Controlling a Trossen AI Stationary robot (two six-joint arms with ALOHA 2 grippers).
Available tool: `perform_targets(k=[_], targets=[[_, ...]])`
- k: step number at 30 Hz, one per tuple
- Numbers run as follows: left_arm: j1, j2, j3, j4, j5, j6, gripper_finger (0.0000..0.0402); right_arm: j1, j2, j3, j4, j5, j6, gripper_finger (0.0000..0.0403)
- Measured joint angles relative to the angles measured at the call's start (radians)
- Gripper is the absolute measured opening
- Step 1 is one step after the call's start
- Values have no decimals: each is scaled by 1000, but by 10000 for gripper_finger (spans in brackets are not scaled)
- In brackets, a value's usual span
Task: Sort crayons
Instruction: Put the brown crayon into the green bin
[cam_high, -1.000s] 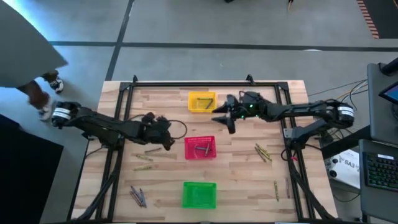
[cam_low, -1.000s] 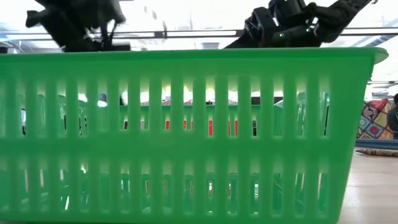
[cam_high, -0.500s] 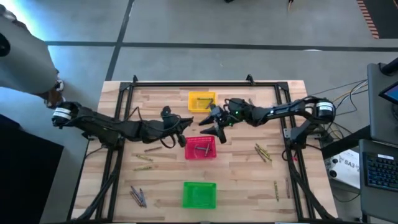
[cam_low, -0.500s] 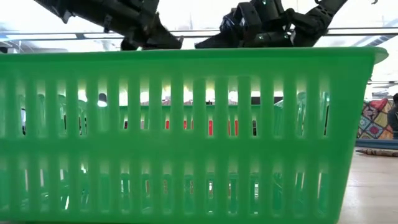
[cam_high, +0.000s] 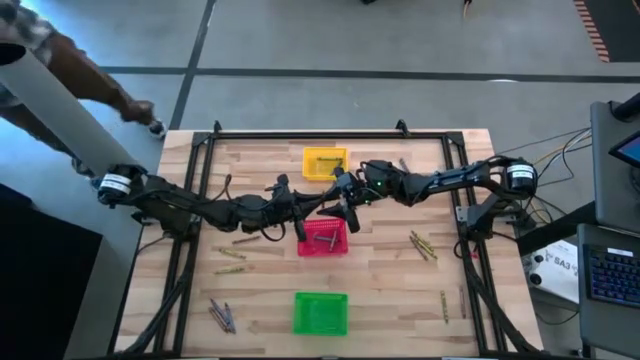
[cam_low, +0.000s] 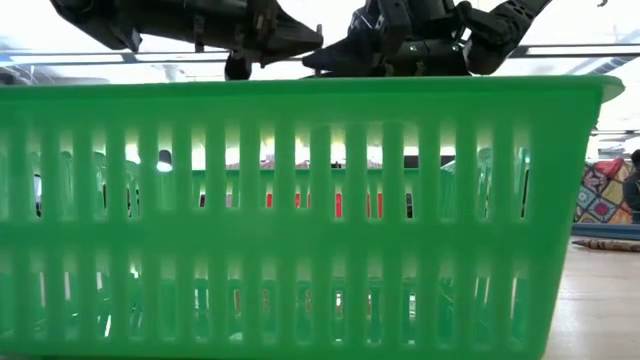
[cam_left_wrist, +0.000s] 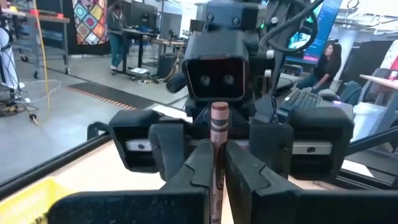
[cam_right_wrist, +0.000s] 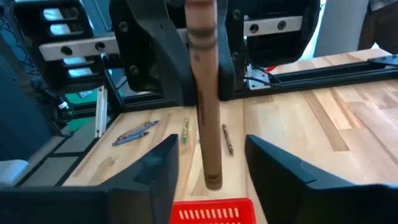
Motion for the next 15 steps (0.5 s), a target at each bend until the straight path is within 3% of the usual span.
perform_targets(k=[6,10,15], targets=[[0,-1,0,-10,-2,1,2,0,-1,-1,-10,2,-1,34],[0,-19,0,-64,22,20,15,10,-1,-1,-36,18,2,20],[-5,-59,0,-151,28,7,53,56,-2,-3,-100,121,-8,18]])
